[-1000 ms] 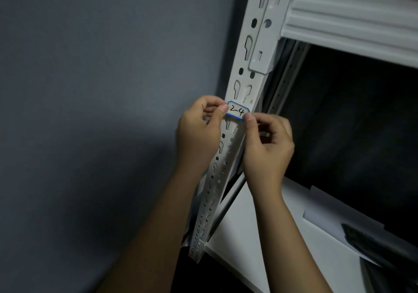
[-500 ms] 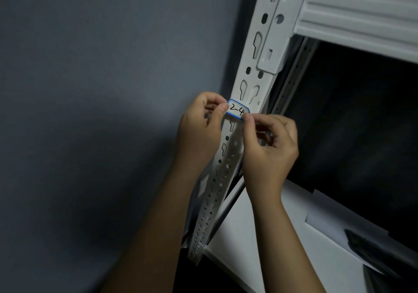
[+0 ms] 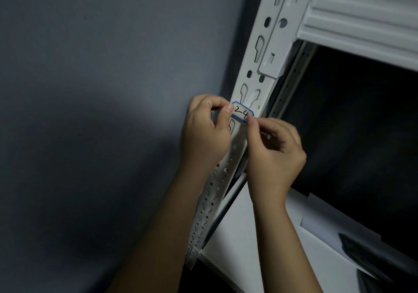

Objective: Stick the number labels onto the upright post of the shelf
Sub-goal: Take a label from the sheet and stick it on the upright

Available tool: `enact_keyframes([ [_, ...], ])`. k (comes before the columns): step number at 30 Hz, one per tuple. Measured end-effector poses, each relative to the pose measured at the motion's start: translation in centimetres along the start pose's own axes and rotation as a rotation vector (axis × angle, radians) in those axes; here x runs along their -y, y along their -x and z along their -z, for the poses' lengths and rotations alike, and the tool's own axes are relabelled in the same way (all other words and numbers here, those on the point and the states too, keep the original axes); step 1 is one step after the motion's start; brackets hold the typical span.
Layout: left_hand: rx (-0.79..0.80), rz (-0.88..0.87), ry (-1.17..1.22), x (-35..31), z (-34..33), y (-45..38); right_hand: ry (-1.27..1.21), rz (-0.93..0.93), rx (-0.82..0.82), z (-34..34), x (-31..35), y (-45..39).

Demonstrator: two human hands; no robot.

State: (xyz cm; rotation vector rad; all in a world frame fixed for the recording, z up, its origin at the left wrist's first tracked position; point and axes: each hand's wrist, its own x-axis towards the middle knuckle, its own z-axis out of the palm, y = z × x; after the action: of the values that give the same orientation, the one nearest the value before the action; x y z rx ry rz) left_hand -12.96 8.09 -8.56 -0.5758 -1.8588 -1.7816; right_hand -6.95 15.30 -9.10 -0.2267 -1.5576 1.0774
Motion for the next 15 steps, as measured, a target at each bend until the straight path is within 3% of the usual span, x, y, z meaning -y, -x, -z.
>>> enact_keyframes([
  [15, 0.004, 0.070, 0.002, 0.05, -0.20, 0.14, 0.117, 0.079, 0.021, 0.05, 0.07, 0.02],
])
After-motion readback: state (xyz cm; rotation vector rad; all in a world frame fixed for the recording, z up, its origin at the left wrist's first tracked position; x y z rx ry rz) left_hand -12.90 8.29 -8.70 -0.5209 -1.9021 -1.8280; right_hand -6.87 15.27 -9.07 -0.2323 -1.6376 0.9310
